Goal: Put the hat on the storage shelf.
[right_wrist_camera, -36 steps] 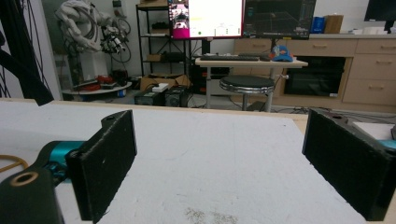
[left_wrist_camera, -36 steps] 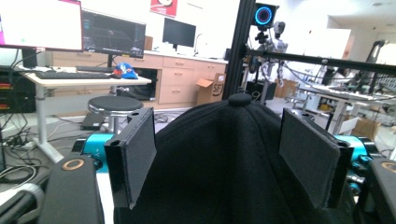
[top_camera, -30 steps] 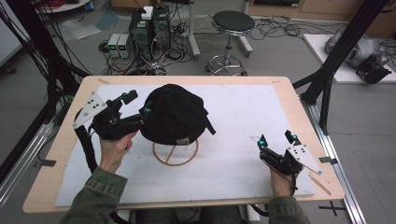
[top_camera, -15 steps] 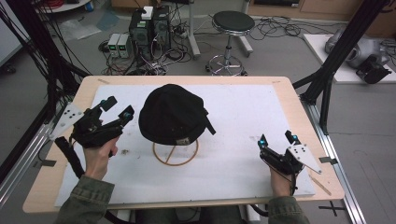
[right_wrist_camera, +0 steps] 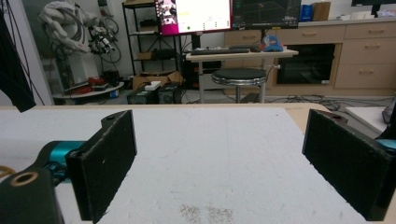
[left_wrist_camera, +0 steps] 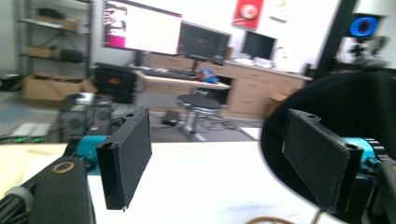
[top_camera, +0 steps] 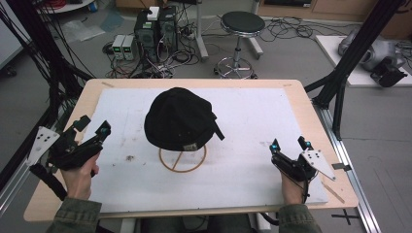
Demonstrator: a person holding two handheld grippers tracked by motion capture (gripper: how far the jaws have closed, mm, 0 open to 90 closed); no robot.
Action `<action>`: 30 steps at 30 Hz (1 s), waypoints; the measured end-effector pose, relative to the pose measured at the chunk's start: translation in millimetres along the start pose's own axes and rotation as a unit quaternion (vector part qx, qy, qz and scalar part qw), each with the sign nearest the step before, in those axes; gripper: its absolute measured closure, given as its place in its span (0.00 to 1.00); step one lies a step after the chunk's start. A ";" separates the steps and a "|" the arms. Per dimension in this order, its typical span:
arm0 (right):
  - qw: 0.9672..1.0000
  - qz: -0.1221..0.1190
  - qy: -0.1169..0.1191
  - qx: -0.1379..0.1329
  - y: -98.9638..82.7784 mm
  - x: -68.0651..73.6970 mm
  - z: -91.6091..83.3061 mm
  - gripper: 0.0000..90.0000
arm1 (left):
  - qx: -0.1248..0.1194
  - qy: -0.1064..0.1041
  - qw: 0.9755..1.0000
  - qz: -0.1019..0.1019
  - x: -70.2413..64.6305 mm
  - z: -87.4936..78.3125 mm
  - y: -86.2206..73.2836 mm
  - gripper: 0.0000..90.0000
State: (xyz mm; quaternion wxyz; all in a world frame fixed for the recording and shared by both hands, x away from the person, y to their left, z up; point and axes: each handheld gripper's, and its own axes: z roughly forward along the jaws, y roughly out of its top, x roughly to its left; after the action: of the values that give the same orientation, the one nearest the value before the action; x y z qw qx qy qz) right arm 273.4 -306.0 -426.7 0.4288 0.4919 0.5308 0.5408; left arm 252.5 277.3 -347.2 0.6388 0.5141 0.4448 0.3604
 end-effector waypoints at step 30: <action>1.000 -0.006 -0.008 0.008 -5.7 2.8 -0.9 0.10 | 0.011 0.182 0.978 0.098 17.1 -13.1 -74.3 0.22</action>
State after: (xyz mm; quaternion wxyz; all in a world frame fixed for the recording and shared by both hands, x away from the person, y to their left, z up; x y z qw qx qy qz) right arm 271.7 -302.9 -432.2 0.4322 0.4967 0.5345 0.5299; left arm 246.4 281.7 -424.2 0.5033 0.4882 0.5049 0.5035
